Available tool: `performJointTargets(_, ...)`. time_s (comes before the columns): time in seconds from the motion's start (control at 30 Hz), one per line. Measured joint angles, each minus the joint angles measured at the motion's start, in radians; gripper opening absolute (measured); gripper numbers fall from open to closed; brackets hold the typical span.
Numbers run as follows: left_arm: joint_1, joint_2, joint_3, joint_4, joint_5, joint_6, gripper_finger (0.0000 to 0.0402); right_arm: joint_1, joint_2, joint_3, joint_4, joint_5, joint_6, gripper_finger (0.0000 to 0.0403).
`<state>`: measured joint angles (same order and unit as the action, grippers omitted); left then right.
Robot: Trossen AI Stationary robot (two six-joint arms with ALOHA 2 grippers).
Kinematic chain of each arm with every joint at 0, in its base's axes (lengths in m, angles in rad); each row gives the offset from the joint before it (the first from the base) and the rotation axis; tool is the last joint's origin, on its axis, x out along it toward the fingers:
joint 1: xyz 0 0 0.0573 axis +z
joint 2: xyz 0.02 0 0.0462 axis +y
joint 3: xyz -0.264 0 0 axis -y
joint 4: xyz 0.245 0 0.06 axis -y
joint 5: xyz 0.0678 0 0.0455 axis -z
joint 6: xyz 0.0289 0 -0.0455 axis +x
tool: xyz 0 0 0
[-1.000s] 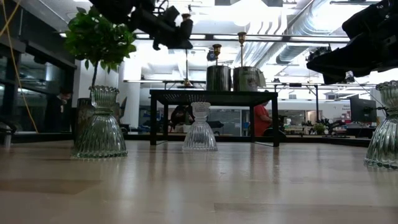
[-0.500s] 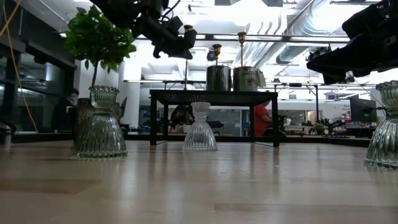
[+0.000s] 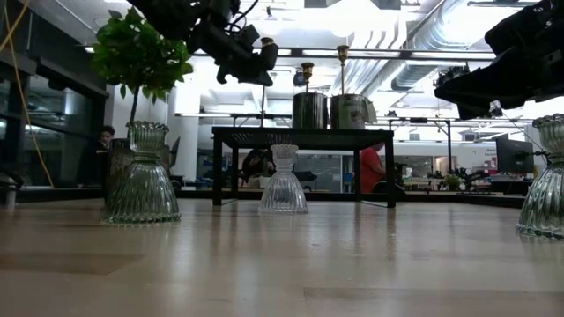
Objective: Pick & Place candle stick holders
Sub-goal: Put the gold candle holder on the shelf aligned with the other gold candle holder
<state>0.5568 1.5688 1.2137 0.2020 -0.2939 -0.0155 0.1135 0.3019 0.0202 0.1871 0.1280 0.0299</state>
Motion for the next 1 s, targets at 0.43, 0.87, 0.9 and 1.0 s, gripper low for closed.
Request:
performJointTargets(0.43,0.0,0.0,0.0,0.004,-0.013,-0.017,0.0008,0.0,0.0,0.0,0.0,0.0,0.0,0.0099)
performJointTargets(0.87,0.0,0.026,-0.001,0.019,-0.026,-0.043,0.0008,0.0,0.0,0.0,0.0,0.0,0.0,0.0099)
performJointTargets(0.9,0.0,0.026,-0.001,0.018,-0.027,-0.043,0.0008,0.0,0.0,0.0,0.0,0.0,0.0,0.0099)
performJointTargets(1.0,0.0,0.026,-0.001,0.017,-0.026,-0.043,0.001,0.0,0.0,0.0,0.0,0.0,0.0,0.0099)
